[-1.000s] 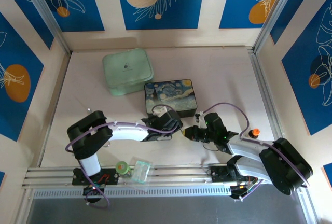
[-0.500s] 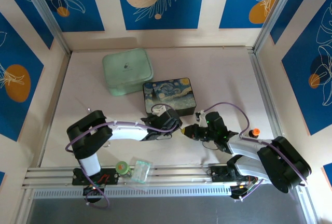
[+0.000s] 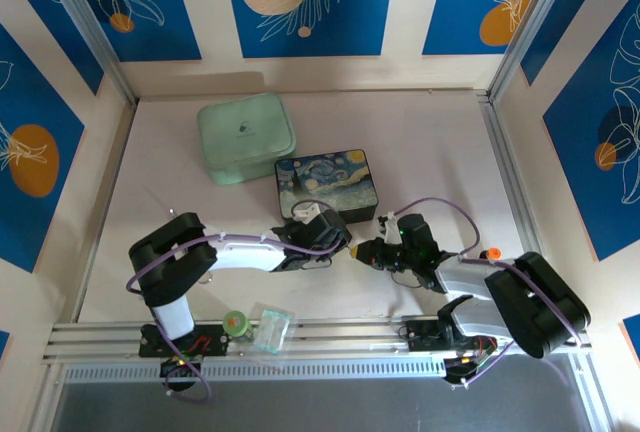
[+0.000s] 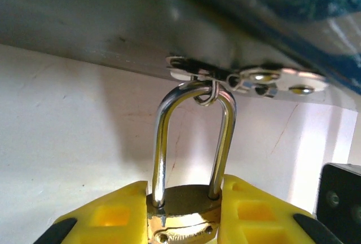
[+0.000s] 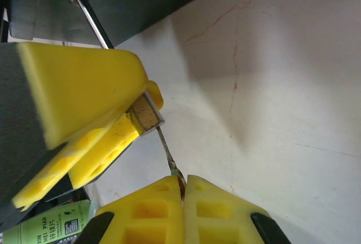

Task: Unlock a padlock with a key

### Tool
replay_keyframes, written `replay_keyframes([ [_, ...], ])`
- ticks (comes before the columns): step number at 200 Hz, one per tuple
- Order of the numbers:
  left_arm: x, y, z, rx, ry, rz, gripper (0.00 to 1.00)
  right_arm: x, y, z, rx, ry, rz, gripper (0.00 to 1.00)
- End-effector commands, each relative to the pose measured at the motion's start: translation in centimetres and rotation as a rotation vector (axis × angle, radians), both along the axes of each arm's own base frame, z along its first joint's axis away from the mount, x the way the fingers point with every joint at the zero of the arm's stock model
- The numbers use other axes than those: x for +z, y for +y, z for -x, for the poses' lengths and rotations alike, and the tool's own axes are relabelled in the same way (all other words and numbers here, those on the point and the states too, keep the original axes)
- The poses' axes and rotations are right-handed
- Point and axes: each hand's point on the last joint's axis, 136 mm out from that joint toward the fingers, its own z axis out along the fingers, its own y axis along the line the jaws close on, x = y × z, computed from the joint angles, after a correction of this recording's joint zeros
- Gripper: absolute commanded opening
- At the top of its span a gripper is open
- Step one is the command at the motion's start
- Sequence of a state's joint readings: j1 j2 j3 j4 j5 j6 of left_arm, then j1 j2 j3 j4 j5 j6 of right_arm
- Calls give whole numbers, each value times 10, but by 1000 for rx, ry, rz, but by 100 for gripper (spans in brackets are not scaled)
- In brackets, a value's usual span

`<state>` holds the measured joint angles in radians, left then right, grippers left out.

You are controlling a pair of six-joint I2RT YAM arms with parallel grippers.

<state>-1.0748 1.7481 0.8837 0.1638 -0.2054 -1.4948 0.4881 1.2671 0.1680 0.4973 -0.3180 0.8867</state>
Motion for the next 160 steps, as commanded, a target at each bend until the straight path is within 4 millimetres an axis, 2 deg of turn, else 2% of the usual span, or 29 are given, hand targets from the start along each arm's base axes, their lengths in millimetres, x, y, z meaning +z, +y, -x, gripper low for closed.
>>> replay_keyframes([
  [1, 19, -26, 10, -62, 31, 122, 11, 22, 9, -15, 12, -101, -67, 0],
  [43, 7, -22, 10, -48, 50, 104, 11, 28, 9, -16, 9, -108, -82, 0],
  [69, -1, -20, 12, -32, 68, 107, 10, 25, -1, -20, -52, -88, -89, 0],
  [134, -6, -16, 11, -21, 75, 69, 11, 27, -4, -21, -84, -68, -93, 0],
  [160, -9, -15, 10, -8, 81, 66, 11, 19, -14, -20, -134, -39, -55, 0],
])
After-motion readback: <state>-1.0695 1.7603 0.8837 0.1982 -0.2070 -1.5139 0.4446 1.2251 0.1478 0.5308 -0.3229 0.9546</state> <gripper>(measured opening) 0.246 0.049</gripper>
